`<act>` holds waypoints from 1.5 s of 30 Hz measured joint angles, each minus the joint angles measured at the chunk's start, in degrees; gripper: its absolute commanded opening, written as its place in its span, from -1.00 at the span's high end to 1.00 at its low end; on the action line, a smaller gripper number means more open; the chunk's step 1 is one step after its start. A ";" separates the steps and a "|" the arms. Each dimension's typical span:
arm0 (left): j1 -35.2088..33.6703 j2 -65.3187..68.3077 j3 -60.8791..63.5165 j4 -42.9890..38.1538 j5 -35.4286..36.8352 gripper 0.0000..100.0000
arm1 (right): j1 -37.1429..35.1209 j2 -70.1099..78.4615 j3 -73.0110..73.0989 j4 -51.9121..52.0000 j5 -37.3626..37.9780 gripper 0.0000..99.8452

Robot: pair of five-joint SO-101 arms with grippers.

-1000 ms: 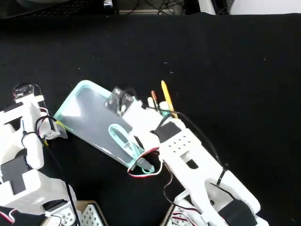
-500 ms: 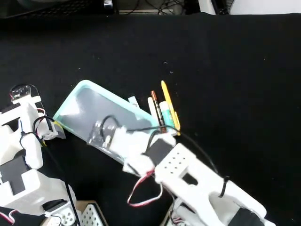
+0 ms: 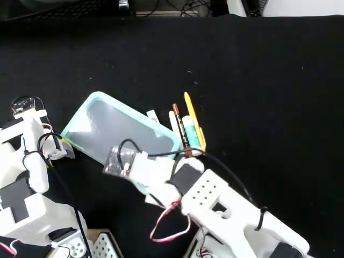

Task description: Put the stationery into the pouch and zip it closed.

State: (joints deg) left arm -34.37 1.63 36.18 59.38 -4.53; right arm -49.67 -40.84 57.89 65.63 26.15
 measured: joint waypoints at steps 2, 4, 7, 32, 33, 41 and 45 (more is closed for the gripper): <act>0.00 0.00 0.00 0.00 0.00 0.52 | -1.58 0.00 0.18 0.00 0.00 0.95; 0.00 0.00 0.00 0.00 0.00 0.52 | -3.08 0.00 1.32 0.00 0.00 0.95; 0.00 0.00 0.00 0.00 0.00 0.52 | -5.36 -0.26 3.43 0.44 0.00 0.95; 0.00 0.00 0.00 0.00 0.00 0.52 | 2.73 5.36 5.80 -7.91 -6.77 0.79; 0.00 0.00 0.00 0.00 0.00 0.52 | 2.73 5.36 5.80 -7.91 -6.77 0.79; 0.00 0.00 0.00 0.00 0.00 0.52 | 2.81 2.37 5.80 -1.93 -6.77 0.79; 0.00 0.00 0.00 0.00 0.00 0.52 | 2.81 1.58 5.80 -1.76 -6.77 0.79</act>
State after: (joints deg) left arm -34.37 1.63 36.18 59.38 -4.53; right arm -46.86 -39.25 63.69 63.87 19.38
